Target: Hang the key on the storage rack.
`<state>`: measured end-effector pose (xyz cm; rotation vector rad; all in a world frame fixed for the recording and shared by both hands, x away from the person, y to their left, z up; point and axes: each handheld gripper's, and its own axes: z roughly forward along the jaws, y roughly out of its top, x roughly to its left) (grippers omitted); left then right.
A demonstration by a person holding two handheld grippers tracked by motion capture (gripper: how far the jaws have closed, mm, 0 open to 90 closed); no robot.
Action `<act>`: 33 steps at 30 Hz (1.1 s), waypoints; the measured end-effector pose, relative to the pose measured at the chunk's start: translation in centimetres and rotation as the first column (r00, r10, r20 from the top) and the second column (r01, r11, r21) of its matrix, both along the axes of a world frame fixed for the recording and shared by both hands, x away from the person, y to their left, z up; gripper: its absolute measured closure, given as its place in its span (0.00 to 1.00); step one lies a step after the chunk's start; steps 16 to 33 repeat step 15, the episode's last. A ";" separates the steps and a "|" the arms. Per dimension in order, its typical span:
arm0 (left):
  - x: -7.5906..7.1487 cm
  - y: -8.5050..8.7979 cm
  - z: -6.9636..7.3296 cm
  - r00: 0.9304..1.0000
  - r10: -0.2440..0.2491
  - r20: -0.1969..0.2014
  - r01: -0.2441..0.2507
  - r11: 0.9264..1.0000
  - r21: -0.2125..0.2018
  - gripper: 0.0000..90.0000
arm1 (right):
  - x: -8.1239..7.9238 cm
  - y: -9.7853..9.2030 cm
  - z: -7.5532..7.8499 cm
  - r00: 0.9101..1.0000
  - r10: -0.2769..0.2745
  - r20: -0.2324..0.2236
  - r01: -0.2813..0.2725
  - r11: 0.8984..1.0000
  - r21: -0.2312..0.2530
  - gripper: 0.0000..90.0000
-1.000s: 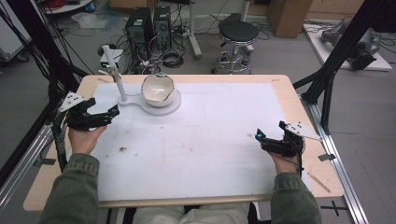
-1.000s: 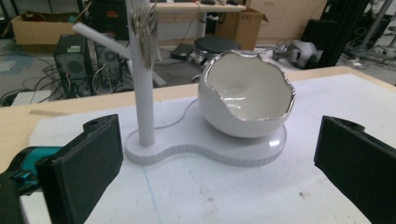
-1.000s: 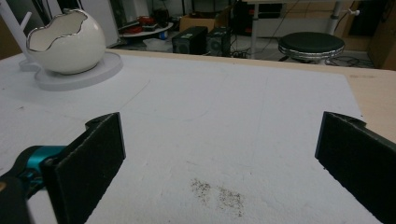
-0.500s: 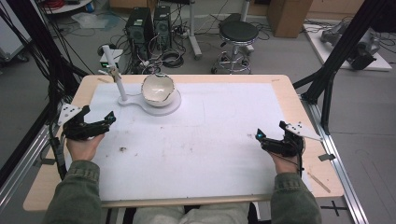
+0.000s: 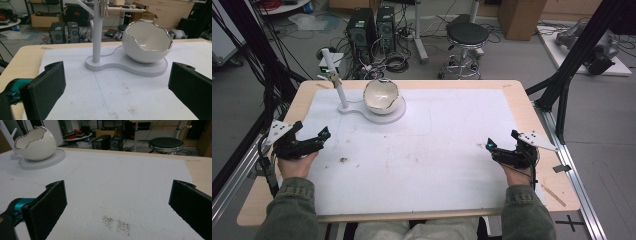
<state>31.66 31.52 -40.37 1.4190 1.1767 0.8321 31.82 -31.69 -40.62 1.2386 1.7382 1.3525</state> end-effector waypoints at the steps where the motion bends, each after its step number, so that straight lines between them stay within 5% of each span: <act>1: -0.2 0.1 -0.2 1.000 -0.002 0.011 0.002 1.000 -0.006 0.02 | 0.0 0.0 0.0 1.000 -0.001 0.000 0.001 1.000 0.000 0.01; 9: -1.6 0.2 -0.6 0.999 0.003 0.032 -0.003 1.000 0.001 0.02 | -0.1 -0.1 0.1 1.000 -0.004 0.006 0.004 1.000 0.003 0.01; 33: -1.5 0.2 -0.6 0.999 0.007 0.033 -0.007 1.000 0.002 0.02 | 0.0 0.0 0.0 1.000 0.000 0.003 0.000 1.000 -0.004 0.01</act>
